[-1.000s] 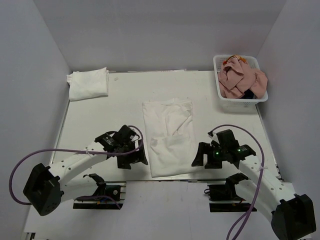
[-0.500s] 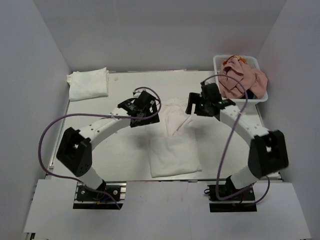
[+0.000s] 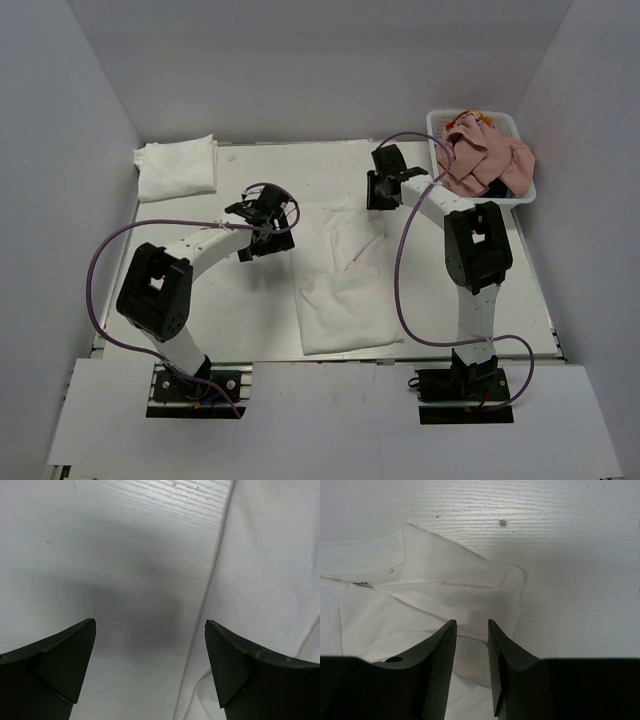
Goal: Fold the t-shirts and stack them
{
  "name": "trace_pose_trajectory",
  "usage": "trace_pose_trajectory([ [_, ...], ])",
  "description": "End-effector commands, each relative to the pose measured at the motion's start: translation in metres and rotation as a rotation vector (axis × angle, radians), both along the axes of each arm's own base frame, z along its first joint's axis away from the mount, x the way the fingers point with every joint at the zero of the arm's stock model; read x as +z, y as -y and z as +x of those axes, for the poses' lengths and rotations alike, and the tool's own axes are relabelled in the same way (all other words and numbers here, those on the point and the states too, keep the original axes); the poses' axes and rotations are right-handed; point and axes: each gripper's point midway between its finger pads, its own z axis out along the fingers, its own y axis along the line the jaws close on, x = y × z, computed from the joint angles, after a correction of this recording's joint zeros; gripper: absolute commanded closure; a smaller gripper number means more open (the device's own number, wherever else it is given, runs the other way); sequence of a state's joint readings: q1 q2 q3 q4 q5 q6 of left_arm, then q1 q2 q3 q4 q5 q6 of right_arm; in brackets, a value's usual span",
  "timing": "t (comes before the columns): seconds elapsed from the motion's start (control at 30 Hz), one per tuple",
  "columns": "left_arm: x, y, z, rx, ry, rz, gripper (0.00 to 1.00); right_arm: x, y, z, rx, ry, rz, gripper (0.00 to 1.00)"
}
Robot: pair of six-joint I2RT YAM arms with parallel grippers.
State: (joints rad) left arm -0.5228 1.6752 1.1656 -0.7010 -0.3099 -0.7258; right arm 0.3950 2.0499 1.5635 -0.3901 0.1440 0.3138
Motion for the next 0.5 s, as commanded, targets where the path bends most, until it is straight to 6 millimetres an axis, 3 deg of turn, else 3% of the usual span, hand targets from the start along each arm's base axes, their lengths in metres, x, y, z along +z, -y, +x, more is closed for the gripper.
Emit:
trace_pose_trajectory([
  [0.0, 0.019, -0.008, 0.004, 0.018, 0.063, -0.029, 0.01, 0.015, -0.008, 0.002, 0.025, 0.002, 0.015, 0.62],
  [0.1, 0.022, -0.015, 0.001, 0.031, 0.068, -0.032, 0.01, 0.011, -0.004, -0.002, 0.010, -0.003, -0.008, 0.38],
  [0.23, 0.021, -0.019, -0.002, 0.038, 0.064, -0.039, 0.01, 0.001, 0.006, -0.007, -0.005, -0.024, -0.058, 0.32],
  [0.3, 0.017, -0.021, -0.005, 0.042, 0.051, -0.042, 0.01, -0.006, 0.005, -0.010, 0.001, -0.037, -0.055, 0.44],
  [0.37, 0.014, -0.024, -0.007, 0.047, 0.038, -0.046, 0.01, -0.014, 0.004, -0.016, 0.007, -0.053, -0.045, 0.71],
  [0.47, 0.011, -0.021, -0.011, 0.037, 0.019, -0.061, 0.01, 0.002, -0.009, -0.016, 0.038, -0.011, 0.019, 1.00],
])
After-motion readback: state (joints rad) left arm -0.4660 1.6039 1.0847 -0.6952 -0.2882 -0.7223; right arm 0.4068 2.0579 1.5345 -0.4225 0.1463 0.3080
